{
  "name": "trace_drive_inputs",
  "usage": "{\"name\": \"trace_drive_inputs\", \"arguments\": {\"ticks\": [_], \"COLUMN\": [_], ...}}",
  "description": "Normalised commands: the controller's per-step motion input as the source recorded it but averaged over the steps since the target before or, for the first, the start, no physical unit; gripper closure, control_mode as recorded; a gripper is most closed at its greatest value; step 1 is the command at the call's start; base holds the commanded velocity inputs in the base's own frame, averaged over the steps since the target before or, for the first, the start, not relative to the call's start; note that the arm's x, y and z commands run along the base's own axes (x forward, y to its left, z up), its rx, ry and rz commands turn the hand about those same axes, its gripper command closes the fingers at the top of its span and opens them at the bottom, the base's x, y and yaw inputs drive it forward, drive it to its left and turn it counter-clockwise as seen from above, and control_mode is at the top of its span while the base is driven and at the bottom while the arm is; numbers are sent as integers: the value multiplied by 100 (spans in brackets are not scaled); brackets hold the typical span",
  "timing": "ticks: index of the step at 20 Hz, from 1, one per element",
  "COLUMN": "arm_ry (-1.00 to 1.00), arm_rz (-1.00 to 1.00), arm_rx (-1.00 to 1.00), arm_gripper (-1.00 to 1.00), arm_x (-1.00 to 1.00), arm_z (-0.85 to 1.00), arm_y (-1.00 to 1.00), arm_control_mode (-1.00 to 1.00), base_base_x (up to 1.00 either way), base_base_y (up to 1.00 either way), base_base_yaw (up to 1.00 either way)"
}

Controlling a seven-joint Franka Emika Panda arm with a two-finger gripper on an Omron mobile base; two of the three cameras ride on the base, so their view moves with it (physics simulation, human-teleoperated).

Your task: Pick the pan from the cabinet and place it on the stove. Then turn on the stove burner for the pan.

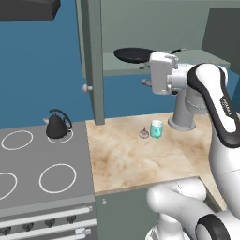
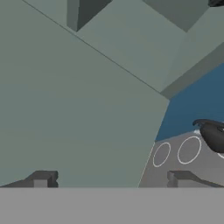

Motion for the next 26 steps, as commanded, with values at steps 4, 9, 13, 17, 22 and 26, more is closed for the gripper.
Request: {"name": "trace_drive_inputs", "arguments": {"ticks": [4, 9, 13, 17, 22, 26], "arm_ry": [0, 0, 0, 0, 0, 2], "arm_rz": [-5, -13, -14, -14, -14, -17], "arm_rx": [0, 0, 0, 0, 0, 0], "arm_gripper": [-100, -100, -100, -100, -100, -100], "arm_x": [51, 47, 44, 43, 44, 49], "arm_z": [24, 18, 16, 10, 3, 0], "arm_y": [-52, -46, -57, -63, -64, -55], "arm_control_mode": [-100, -100, -100, -100, -100, -100], "base_base_x": [0, 0, 0, 0, 0, 0], "base_base_y": [0, 0, 0, 0, 0, 0], "base_base_yaw": [0, 0, 0, 0, 0, 0]}}
